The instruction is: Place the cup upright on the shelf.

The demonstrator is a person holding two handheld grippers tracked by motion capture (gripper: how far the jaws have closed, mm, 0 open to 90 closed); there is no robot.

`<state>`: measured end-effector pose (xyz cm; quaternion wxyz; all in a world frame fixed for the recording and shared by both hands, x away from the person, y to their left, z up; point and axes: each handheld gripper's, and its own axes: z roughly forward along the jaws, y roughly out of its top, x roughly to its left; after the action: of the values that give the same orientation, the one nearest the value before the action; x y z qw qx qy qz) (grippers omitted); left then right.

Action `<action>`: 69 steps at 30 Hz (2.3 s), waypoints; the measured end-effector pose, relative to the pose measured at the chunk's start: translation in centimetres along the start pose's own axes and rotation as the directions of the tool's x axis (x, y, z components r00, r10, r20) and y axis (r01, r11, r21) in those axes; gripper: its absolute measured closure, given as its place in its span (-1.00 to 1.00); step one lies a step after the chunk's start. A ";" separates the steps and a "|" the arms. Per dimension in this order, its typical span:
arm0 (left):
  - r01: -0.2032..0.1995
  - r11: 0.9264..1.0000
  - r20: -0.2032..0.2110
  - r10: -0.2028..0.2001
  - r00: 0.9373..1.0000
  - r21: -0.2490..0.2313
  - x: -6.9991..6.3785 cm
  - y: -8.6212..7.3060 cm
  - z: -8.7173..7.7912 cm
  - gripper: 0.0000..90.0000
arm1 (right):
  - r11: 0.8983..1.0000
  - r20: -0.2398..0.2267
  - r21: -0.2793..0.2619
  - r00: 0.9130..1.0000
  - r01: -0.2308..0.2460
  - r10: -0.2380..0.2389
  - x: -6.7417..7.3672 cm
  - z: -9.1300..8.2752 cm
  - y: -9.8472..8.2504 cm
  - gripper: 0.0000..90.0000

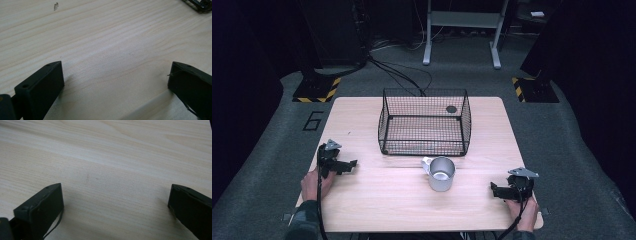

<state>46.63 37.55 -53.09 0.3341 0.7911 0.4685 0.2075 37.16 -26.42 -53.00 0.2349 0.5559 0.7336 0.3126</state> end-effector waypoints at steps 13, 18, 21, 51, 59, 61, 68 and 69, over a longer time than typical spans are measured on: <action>0.004 1.000 -0.003 -0.004 1.000 -0.002 0.0 0.0 0.0 -0.99 | 1.000 -0.040 -0.020 0.999 0.011 -0.011 0.0 -0.6 0.3 -1.00; -0.001 1.000 -0.002 0.001 1.000 -0.001 0.0 0.0 0.0 -0.99 | 0.999 -0.055 -0.043 0.998 -0.003 0.000 0.4 -1.4 0.6 -1.00; 0.003 1.000 -0.001 -0.003 1.000 0.002 0.0 0.0 0.0 -0.99 | 0.999 -0.060 -0.053 0.998 0.012 -0.015 0.8 -1.8 0.9 -1.00; 0.001 1.000 0.001 -0.001 1.000 0.011 0.0 0.1 -0.1 -0.99 | 0.984 -0.173 -0.108 0.972 0.143 -0.160 6.2 -3.8 4.0 -1.00; -0.006 1.000 0.001 0.006 1.000 0.014 0.1 0.1 -0.1 -0.99 | 0.977 -0.231 -0.112 0.951 0.183 -0.205 8.2 -3.8 5.1 -1.00; -0.013 1.000 0.003 0.013 1.000 0.021 0.1 0.1 -0.1 -0.99 | 0.976 -0.264 -0.109 0.941 0.190 -0.213 8.8 -3.7 5.4 -1.00; 0.001 1.000 0.001 -0.001 1.000 0.009 0.0 0.1 -0.1 -0.99 | 0.965 -0.316 -0.125 0.912 0.232 -0.261 10.4 -3.4 6.7 -1.00; -0.009 1.000 0.003 0.009 1.000 0.017 0.1 0.1 -0.1 -0.99 | 0.965 -0.328 -0.128 0.908 0.229 -0.259 10.7 -3.4 6.8 -1.00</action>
<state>46.64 37.64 -52.96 0.3270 0.7963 0.4663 0.2039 36.47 -15.55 -45.71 0.1648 0.3862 0.8127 0.4039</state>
